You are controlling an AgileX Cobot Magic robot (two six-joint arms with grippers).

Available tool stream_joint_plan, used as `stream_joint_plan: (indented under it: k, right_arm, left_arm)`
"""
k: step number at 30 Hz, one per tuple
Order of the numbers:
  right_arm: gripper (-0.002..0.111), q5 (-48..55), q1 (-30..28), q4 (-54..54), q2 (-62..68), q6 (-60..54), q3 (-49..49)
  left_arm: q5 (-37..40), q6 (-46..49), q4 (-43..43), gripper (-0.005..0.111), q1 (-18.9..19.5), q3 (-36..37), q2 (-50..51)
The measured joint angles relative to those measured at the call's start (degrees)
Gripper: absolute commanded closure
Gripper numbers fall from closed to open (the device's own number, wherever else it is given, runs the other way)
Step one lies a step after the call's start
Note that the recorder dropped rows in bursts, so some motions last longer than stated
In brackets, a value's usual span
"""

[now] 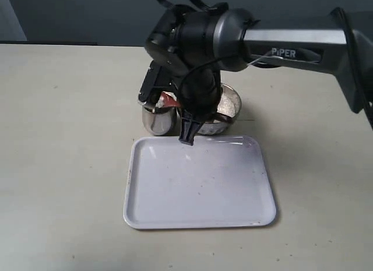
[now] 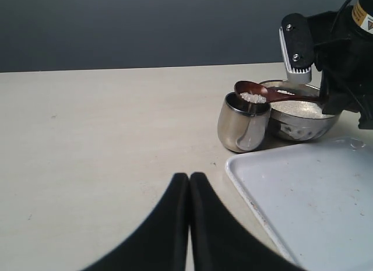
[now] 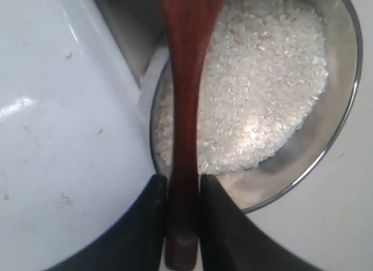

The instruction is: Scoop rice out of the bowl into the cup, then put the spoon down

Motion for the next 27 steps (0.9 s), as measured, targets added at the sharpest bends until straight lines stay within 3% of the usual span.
stream_joint_plan:
  k: [27]
  right_arm:
    - [0.109,-2.2,1.1,-12.1,2.1,2.6,0.0]
  left_arm:
    - [0.0,0.0,0.0,0.106,0.0,0.0,0.0]
